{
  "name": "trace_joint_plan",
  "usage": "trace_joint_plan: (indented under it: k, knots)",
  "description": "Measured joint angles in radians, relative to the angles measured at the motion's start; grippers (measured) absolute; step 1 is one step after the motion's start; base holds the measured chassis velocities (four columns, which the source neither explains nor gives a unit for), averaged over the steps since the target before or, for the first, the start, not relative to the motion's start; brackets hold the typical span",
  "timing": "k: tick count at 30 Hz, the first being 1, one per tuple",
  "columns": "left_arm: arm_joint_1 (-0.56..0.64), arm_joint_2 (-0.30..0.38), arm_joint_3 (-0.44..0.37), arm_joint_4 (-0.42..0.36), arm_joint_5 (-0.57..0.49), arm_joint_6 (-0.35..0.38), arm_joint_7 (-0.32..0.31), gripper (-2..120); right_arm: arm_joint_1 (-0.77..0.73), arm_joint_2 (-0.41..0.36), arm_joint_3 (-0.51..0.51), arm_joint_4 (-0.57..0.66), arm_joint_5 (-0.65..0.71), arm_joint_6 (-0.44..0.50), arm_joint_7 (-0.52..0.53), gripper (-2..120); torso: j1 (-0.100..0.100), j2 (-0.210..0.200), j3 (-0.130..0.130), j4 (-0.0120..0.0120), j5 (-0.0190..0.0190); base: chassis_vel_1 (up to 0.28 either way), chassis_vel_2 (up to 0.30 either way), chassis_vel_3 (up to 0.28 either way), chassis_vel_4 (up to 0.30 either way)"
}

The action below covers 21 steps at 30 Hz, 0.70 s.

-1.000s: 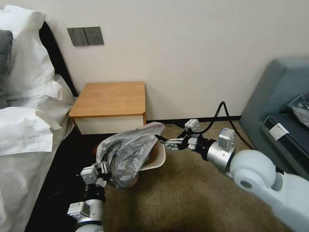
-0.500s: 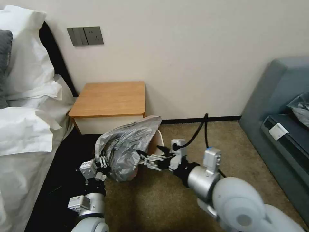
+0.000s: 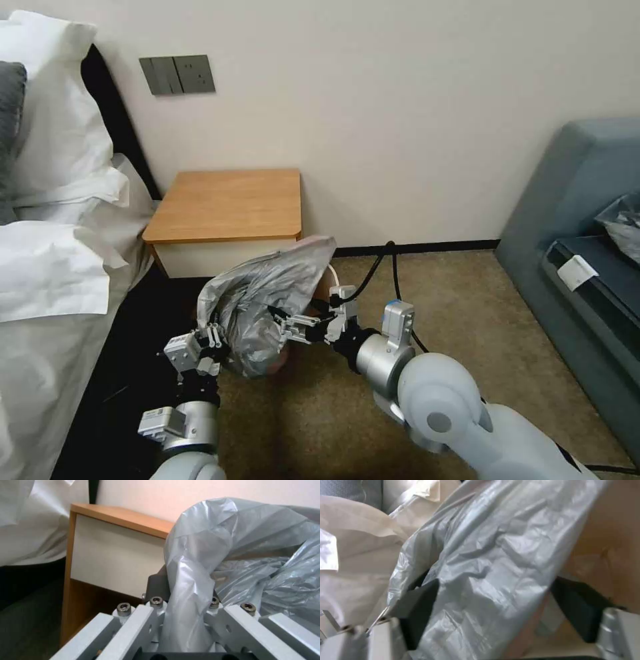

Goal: Pick up the garbage bag from the table and place it over the trash can.

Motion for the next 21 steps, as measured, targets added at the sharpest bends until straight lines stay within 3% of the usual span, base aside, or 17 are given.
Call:
trace_joint_plan:
  k: [5,16,21]
  knots:
    - [0.003,0.001,0.001,0.0,0.0,-0.001,0.0,7,-0.008,-0.006,0.004,0.014,-0.014,0.001,-0.011,65,0.0,0.0,0.0,0.0,0.0,0.0,0.0,0.0,0.0]
    - [0.004,0.0,0.002,0.007,0.001,-0.002,-0.003,7,-0.015,-0.01,0.008,0.024,-0.041,0.005,-0.022,21,0.0,0.0,0.0,-0.0001,0.0001,0.0,0.0,0.0,0.0]
    - [0.004,0.001,0.001,0.005,0.001,-0.003,-0.003,7,-0.015,-0.01,0.006,0.024,-0.047,0.005,-0.025,7,0.0,0.0,0.0,0.0,0.0001,0.0,0.0,0.0,0.0]
